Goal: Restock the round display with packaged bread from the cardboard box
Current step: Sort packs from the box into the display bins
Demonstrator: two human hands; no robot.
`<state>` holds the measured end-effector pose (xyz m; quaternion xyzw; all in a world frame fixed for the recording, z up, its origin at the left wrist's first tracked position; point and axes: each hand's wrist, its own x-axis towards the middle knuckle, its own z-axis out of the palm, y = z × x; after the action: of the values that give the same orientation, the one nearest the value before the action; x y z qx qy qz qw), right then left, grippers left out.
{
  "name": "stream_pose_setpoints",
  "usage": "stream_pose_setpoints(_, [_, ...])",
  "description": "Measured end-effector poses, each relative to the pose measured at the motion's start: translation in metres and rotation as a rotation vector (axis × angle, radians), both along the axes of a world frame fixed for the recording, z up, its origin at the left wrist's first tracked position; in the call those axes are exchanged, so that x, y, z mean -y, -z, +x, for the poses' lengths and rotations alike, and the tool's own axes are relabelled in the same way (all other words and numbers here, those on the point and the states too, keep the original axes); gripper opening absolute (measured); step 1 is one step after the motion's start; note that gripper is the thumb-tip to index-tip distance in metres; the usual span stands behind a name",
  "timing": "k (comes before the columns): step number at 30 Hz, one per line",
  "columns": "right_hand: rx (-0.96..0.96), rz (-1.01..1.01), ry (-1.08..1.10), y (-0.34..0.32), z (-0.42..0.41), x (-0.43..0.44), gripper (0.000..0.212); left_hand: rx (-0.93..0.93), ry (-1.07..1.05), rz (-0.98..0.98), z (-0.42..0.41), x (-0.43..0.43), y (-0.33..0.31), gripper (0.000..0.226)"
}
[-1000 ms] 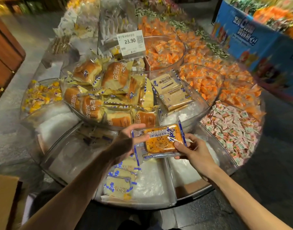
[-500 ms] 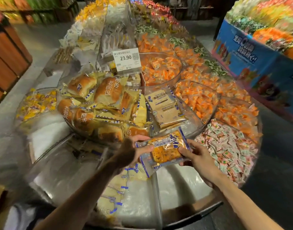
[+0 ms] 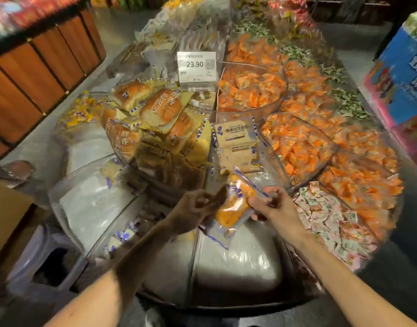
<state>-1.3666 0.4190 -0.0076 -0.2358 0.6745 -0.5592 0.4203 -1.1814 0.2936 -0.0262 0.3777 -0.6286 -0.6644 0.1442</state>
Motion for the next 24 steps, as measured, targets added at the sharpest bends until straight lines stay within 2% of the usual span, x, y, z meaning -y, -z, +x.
stream_pose_setpoints(3, [0.119,0.130,-0.045,0.023,0.017,-0.019,0.043,-0.018,-0.202,0.139,-0.006,-0.041,0.037,0.024])
stream_pose_setpoints(6, [0.111,0.224,-0.120,0.050,0.025,-0.041,0.030,-0.037,-0.196,0.455,-0.008,-0.086,0.063,0.036])
stream_pose_setpoints(8, [0.007,0.239,-0.198,0.063,0.011,-0.043,0.027,0.016,-0.241,0.512,-0.002,-0.090,0.070,0.042])
stream_pose_setpoints(11, [-0.163,0.342,-0.374,0.073,-0.014,-0.031,0.029,0.028,-0.254,0.645,0.001,-0.083,0.076,0.027])
stream_pose_setpoints(13, [-0.232,0.365,-0.397,0.079,-0.024,-0.019,0.036,0.017,-0.341,0.727,-0.009,-0.082,0.085,0.011])
stream_pose_setpoints(14, [-0.299,0.345,-0.390,0.081,-0.025,-0.014,0.040,0.016,-0.392,0.725,-0.015,-0.083,0.091,0.012])
stream_pose_setpoints(17, [-0.682,0.320,-0.457,0.086,-0.019,-0.009,0.068,0.032,-0.487,0.691,-0.031,-0.082,0.098,0.045])
stream_pose_setpoints(19, [-0.894,0.374,-0.599,0.095,-0.013,-0.010,0.090,0.021,-0.542,0.681,-0.039,-0.081,0.103,0.049])
stream_pose_setpoints(20, [-0.950,0.411,-0.661,0.101,-0.010,-0.011,0.095,0.012,-0.577,0.682,-0.043,-0.081,0.108,0.048])
stream_pose_setpoints(22, [-1.028,0.471,-0.709,0.113,-0.007,-0.011,0.092,0.013,-0.645,0.696,-0.051,-0.080,0.117,0.044])
stream_pose_setpoints(24, [-1.126,0.463,-0.651,0.121,-0.005,-0.010,0.082,0.013,-0.702,0.736,-0.056,-0.080,0.121,0.039])
